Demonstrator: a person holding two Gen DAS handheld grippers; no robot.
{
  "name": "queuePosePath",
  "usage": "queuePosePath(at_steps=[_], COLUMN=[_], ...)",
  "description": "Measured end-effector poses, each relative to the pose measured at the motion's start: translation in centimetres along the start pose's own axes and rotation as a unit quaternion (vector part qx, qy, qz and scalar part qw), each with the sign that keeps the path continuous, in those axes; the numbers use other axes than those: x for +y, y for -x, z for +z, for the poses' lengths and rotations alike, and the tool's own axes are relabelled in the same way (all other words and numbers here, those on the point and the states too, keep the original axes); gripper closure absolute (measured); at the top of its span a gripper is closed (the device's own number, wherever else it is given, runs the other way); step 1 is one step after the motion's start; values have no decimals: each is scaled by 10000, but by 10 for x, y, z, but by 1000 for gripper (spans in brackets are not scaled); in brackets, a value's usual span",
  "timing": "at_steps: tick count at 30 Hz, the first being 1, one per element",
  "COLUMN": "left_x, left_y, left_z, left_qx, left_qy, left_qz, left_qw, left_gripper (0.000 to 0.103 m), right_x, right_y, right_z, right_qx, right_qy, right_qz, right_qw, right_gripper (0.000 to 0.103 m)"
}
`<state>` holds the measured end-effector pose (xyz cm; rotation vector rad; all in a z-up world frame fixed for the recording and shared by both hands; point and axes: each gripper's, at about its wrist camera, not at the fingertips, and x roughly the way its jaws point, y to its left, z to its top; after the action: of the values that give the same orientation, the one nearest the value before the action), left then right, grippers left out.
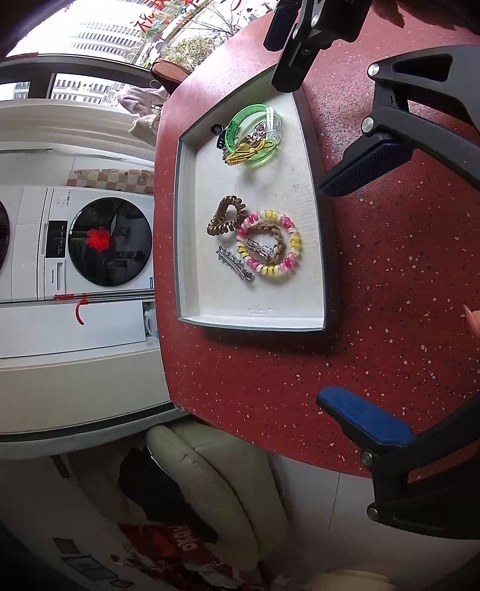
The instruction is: Organize jewelry
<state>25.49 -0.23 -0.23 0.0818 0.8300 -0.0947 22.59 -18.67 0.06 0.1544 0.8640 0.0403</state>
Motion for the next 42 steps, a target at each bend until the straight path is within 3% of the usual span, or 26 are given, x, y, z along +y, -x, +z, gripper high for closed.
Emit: queuePosePath(at_steps=[22,42], left_x=[-18,-15], left_y=[72,78], left_z=[-59,-69], left_qx=[-770,-795], left_qy=[46,122], left_qz=[149,269], left_qw=[9969,9964], left_gripper=[0,0], right_x=[9,6], right_y=[69,80], right_z=[-63,-83], right_qx=[-1059,-1232], right_qy=[221,218], right_qz=[-264,-513], right_qw=[9938,9908], right_gripper=[13,13])
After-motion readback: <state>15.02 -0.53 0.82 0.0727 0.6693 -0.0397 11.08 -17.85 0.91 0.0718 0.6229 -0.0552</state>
